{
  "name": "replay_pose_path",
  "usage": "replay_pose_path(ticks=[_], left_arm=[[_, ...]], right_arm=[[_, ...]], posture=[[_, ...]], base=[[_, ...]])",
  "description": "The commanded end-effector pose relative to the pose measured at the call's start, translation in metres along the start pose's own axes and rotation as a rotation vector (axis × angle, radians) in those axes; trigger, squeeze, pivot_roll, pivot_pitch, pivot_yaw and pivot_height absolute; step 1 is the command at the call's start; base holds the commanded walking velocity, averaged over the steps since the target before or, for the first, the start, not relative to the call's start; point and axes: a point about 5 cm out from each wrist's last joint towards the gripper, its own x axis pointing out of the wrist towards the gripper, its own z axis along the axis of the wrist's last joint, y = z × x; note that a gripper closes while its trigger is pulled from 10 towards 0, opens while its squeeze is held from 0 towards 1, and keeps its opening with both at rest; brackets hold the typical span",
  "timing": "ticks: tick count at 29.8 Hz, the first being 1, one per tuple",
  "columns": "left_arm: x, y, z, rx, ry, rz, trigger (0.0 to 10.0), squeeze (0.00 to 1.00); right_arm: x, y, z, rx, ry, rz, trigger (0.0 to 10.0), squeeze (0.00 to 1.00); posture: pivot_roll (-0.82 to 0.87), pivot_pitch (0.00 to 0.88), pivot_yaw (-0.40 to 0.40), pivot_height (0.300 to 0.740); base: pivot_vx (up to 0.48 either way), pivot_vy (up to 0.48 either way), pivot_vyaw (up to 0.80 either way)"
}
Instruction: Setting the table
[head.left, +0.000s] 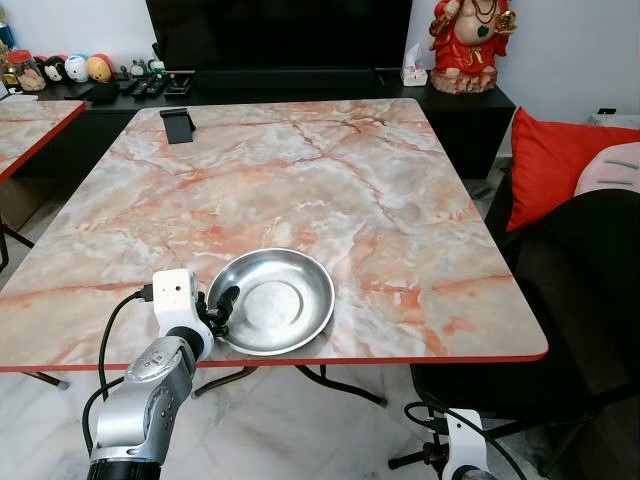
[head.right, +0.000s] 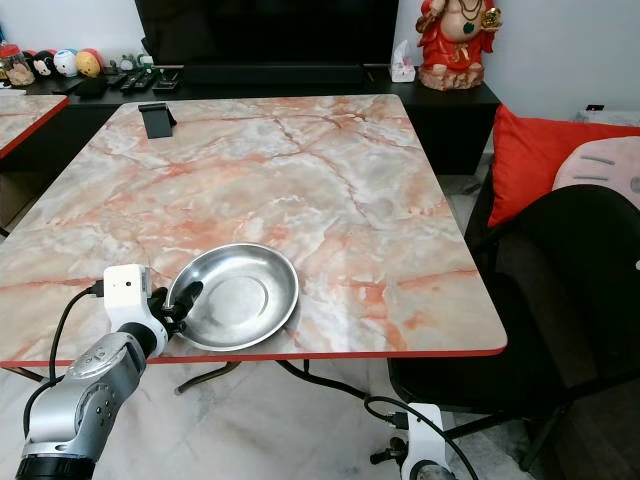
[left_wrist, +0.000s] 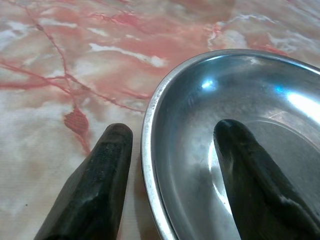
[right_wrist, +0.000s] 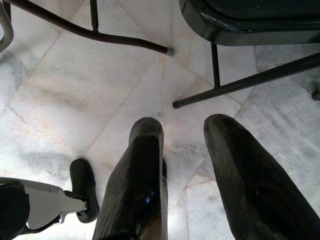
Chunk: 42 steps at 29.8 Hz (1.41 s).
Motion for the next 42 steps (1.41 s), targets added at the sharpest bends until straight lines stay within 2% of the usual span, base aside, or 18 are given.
replay_pose_path(ticks=[1,3,4,6,9,14,16,18,22,26,35,42], left_arm=[[0.002,0.001,0.004,0.036,-0.017,0.012,10.0,0.0],[0.002,0.003,0.011,0.128,-0.069,0.048,10.0,0.0],[0.002,0.003,0.011,0.128,-0.069,0.048,10.0,0.0],[0.002,0.001,0.02,0.199,-0.127,0.064,10.0,0.0],[-0.001,-0.006,0.04,0.272,-0.279,0.072,10.0,0.0],[-0.007,-0.008,0.051,0.318,-0.378,0.076,10.0,0.0],[-0.008,-0.008,0.052,0.335,-0.389,0.074,10.0,0.0],[-0.013,-0.008,0.049,0.411,-0.43,0.069,10.0,0.0],[-0.017,0.0,0.04,0.388,-0.429,0.134,10.0,0.0],[-0.016,0.004,0.033,0.308,-0.422,0.169,10.0,0.0],[-0.009,-0.005,0.037,0.258,-0.464,0.172,10.0,0.0],[-0.009,-0.005,0.039,0.253,-0.476,0.176,10.0,0.0]], right_arm=[[0.0,0.001,0.002,-0.006,0.0,0.007,10.0,0.0],[0.0,0.001,0.002,-0.006,0.002,0.007,10.0,0.0],[0.0,0.001,0.002,-0.006,0.002,0.007,10.0,0.0],[0.0,0.001,0.002,-0.006,0.002,0.007,10.0,0.0],[0.0,0.001,0.001,-0.004,0.002,0.009,10.0,0.0],[0.0,0.002,0.001,-0.003,0.001,0.009,10.0,0.0],[0.0,0.002,0.001,-0.002,0.001,0.009,10.0,0.0],[0.0,0.002,0.001,0.0,0.0,0.009,10.0,0.0],[0.0,0.002,0.001,0.009,-0.006,0.007,10.0,0.0],[0.0,0.002,0.001,0.007,-0.007,0.005,10.0,0.0],[0.0,0.001,0.003,0.002,-0.018,0.003,10.0,0.0],[0.0,0.001,0.004,-0.004,-0.017,0.007,10.0,0.0]], posture=[[-0.05,0.0,0.02,0.707],[-0.05,0.0,0.02,0.707],[-0.05,0.0,0.02,0.707],[-0.05,0.0,0.019,0.707],[-0.05,0.0,0.02,0.707],[-0.05,0.0,0.019,0.707],[-0.05,0.0,0.019,0.707],[-0.05,0.0,0.017,0.707],[-0.06,0.0,0.015,0.707],[-0.06,0.0,0.005,0.707],[-0.06,0.0,-0.002,0.707],[-0.05,0.0,0.0,0.707]], base=[[0.0,0.0,0.0],[0.0,0.0,0.0],[0.0,0.0,0.0],[0.0,0.0,0.0],[0.0,0.0,0.0],[0.0,0.0,0.0],[0.0,0.0,0.0],[0.0,0.0,0.0],[0.0,0.0,0.0],[0.0,0.102,0.0],[0.0,0.48,0.0],[0.0,0.48,0.0]])
